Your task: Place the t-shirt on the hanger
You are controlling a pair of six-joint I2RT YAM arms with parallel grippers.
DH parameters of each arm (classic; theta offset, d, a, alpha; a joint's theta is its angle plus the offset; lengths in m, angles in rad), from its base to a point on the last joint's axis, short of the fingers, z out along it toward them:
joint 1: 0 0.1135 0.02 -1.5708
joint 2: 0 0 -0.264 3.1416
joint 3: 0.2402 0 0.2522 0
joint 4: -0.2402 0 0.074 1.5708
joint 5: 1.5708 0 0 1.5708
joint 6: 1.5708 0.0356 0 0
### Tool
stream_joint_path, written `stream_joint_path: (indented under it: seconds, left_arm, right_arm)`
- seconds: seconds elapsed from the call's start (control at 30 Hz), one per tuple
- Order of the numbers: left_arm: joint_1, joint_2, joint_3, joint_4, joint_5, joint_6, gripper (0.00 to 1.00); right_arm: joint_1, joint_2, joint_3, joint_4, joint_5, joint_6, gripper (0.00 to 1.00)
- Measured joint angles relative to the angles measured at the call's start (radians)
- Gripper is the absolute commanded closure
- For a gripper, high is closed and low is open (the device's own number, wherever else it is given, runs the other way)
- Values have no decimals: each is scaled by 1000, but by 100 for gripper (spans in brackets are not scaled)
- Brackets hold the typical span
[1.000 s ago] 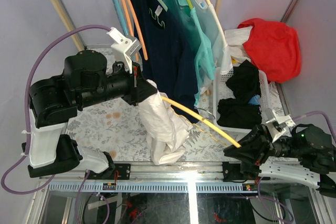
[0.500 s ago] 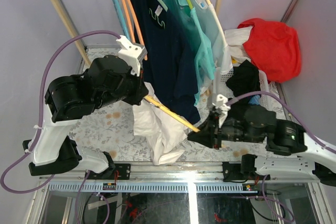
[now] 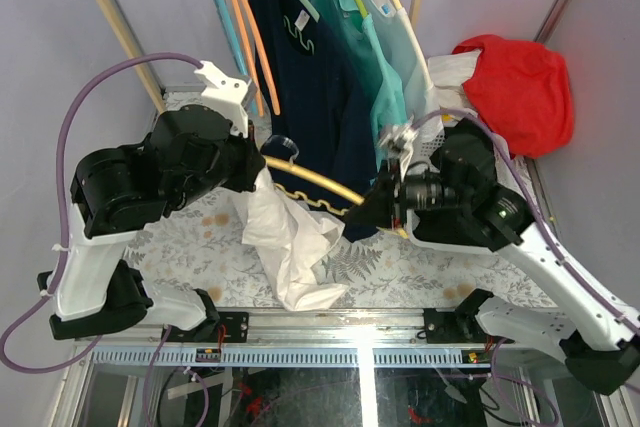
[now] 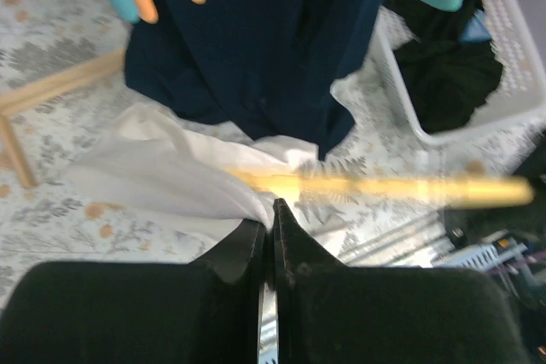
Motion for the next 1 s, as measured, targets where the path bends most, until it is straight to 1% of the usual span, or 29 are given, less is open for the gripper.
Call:
stream_joint_path:
  seconds: [0.07, 0.13, 0.2, 0.3, 0.43, 0.5, 0.6, 0.7, 0.83, 1.0]
  left_arm:
    - [-2, -3, 4, -4, 16, -2, 100]
    - [-9, 1, 6, -11, 43, -2, 100]
    - [-11, 11, 9, -13, 59, -1, 100]
    - [-11, 31, 14, -14, 82, -1, 100]
    - [-13, 48, 27, -14, 118, -2, 100]
    - [-13, 50, 33, -13, 132, -2, 100]
    - [-13, 42, 35, -14, 137, -8, 100]
    - [-13, 17, 5, -12, 137, -25, 100]
    - [-13, -35, -82, -2, 144, -44, 100]
    - [-13, -85, -167, 12, 145, -74, 99]
  right_arm:
    - [-105, 9, -59, 119, -127, 96, 100]
    - [-240, 24, -129, 308, -234, 231, 100]
    - [-322, 41, -175, 446, -315, 334, 100]
    - [-367, 60, -203, 575, -409, 435, 100]
    - [-384, 60, -205, 649, -479, 495, 100]
    - [-393, 59, -205, 642, -488, 487, 100]
    - [-407, 32, -219, 581, -475, 438, 100]
    - [-422, -58, -299, 570, -435, 420, 100]
    - [-426, -185, -447, 659, -378, 467, 100]
    - [-426, -223, -562, 853, -326, 579, 100]
